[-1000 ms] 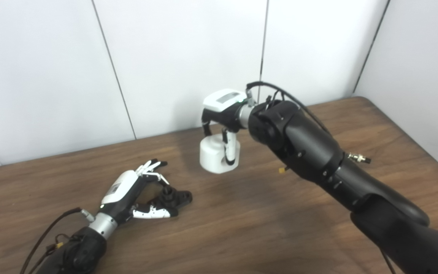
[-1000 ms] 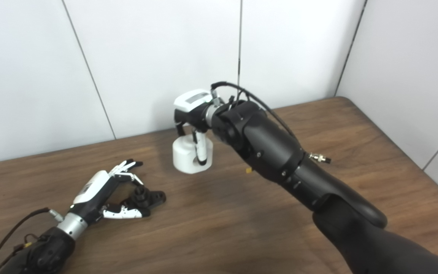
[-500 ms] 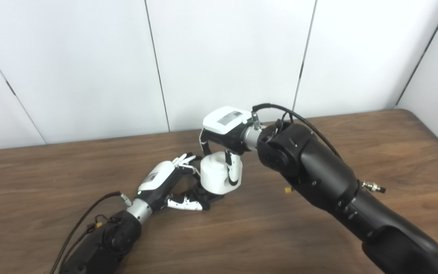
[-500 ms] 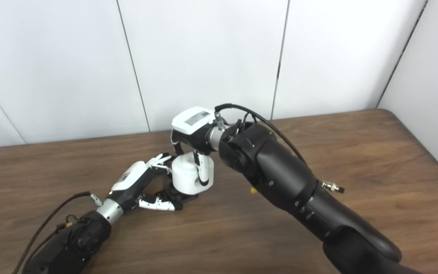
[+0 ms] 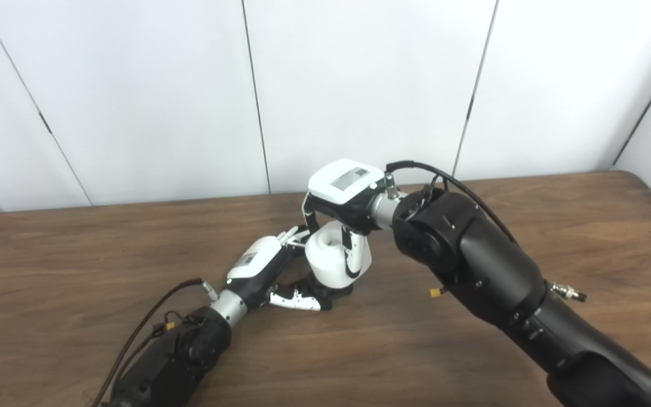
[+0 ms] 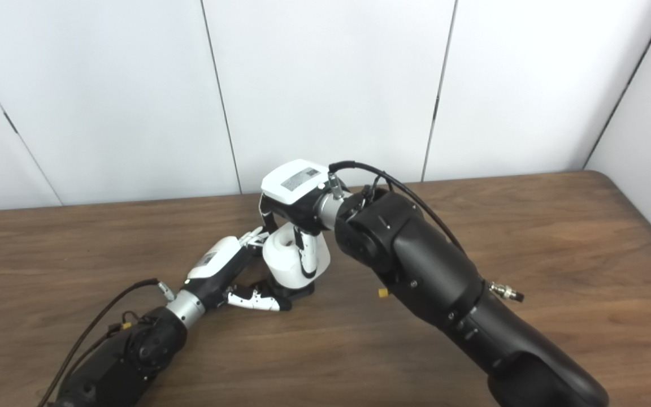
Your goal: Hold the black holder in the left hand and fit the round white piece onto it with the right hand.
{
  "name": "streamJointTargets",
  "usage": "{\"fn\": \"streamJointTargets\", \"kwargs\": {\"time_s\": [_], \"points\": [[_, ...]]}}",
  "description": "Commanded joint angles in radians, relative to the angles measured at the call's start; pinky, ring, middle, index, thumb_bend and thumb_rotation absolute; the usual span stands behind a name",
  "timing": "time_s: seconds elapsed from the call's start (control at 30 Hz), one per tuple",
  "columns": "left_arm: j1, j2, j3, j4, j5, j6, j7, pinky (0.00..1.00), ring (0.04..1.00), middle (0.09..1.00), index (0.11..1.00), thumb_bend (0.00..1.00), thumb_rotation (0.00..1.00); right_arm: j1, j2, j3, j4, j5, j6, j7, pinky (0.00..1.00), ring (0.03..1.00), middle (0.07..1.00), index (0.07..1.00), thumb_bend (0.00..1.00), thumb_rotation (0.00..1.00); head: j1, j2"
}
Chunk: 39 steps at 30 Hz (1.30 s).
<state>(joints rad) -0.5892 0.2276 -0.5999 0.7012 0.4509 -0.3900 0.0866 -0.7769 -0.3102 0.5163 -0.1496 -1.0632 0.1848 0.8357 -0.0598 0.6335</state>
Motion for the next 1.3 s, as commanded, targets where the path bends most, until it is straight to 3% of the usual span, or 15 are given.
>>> {"fn": "streamJointTargets", "kwargs": {"time_s": [0.0, 0.67, 1.27], "points": [[0.112, -0.071, -0.083, 0.04, 0.082, 0.053, -0.1, 1.0, 1.0, 0.927, 0.481, 0.52, 0.06, -0.041, 0.019, -0.009, 0.0, -0.009, -0.021, -0.042, 0.98, 0.909, 0.809, 0.48, 0.52, 0.14, 0.0, 0.002], [0.106, -0.066, -0.08, 0.054, 0.072, 0.039, -0.104, 1.0, 1.0, 0.921, 0.481, 0.52, 0.06, -0.153, -0.018, -0.032, 0.052, -0.001, -0.119, -0.037, 0.93, 0.906, 0.814, 0.481, 0.53, 0.14, -0.004, 0.021], [0.108, -0.061, -0.079, 0.046, 0.074, 0.041, -0.102, 1.0, 1.0, 0.926, 0.48, 0.52, 0.06, -0.183, -0.032, -0.042, 0.047, -0.003, -0.135, -0.028, 0.92, 0.892, 0.801, 0.48, 0.53, 0.14, -0.015, 0.038]]}}
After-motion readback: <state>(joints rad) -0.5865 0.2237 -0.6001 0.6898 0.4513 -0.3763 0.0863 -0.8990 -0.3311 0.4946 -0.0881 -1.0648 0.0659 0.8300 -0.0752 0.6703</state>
